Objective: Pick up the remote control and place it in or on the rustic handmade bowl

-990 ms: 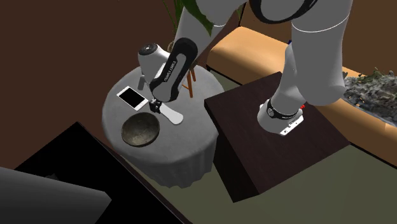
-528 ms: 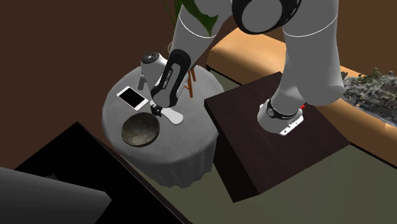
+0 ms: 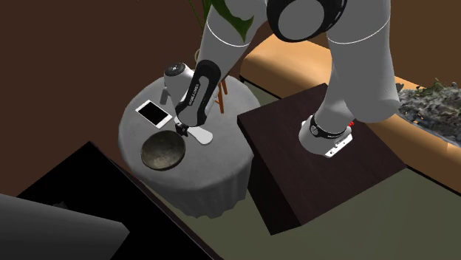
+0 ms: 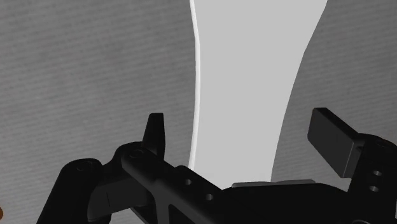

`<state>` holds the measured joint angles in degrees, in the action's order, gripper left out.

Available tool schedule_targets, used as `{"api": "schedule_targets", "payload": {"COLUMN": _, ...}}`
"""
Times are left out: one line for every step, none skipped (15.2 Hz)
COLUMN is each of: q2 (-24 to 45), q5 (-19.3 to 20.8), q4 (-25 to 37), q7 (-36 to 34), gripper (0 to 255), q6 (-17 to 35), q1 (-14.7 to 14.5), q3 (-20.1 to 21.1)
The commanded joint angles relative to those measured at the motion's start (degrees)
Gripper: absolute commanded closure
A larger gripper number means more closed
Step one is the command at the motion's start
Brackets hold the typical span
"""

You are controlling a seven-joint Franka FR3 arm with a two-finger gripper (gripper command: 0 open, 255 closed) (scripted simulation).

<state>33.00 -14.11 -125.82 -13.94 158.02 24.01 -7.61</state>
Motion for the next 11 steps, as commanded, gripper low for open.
{"api": "schedule_targets", "payload": {"q2": 0.0, "q5": 0.0, "q4": 0.0, "q7": 0.0, "gripper": 255, "q6": 0.0, "q1": 0.0, "q3": 0.0}}
{"api": "schedule_targets", "payload": {"q2": 0.0, "q5": 0.0, "q4": 0.0, "q7": 0.0, "gripper": 255, "q6": 0.0, "q1": 0.0, "q3": 0.0}}
{"api": "schedule_targets", "payload": {"q2": 0.0, "q5": 0.0, "q4": 0.0, "q7": 0.0, "gripper": 255, "q6": 0.0, "q1": 0.0, "q3": 0.0}}
{"api": "schedule_targets", "payload": {"q2": 0.0, "q5": 0.0, "q4": 0.0, "q7": 0.0, "gripper": 255, "q6": 0.0, "q1": 0.0, "q3": 0.0}}
{"api": "schedule_targets", "payload": {"q2": 0.0, "q5": 0.0, "q4": 0.0, "q7": 0.0, "gripper": 255, "q6": 0.0, "q1": 0.0, "q3": 0.0}}
{"api": "schedule_targets", "payload": {"q2": 0.0, "q5": 0.0, "q4": 0.0, "q7": 0.0, "gripper": 255, "q6": 0.0, "q1": 0.0, "q3": 0.0}}
{"api": "schedule_targets", "payload": {"q2": 0.0, "q5": 0.0, "q4": 0.0, "q7": 0.0, "gripper": 255, "q6": 0.0, "q1": 0.0, "q3": 0.0}}
{"api": "schedule_targets", "payload": {"q2": -0.01, "q5": 0.0, "q4": 0.0, "q7": 0.0, "gripper": 255, "q6": 0.0, "q1": 0.0, "q3": 0.0}}
{"api": "schedule_targets", "payload": {"q2": -0.01, "q5": 0.0, "q4": -0.01, "q7": -0.01, "gripper": 255, "q6": 0.0, "q1": -0.01, "q3": 0.0}}
{"api": "schedule_targets", "payload": {"q2": 0.01, "q5": 0.0, "q4": 0.0, "q7": 0.0, "gripper": 255, "q6": 0.01, "q1": 0.0, "q3": 0.0}}
{"api": "schedule_targets", "payload": {"q2": -0.77, "q5": 0.2, "q4": -0.26, "q7": -0.17, "gripper": 255, "q6": -0.51, "q1": -0.2, "q3": -0.24}}
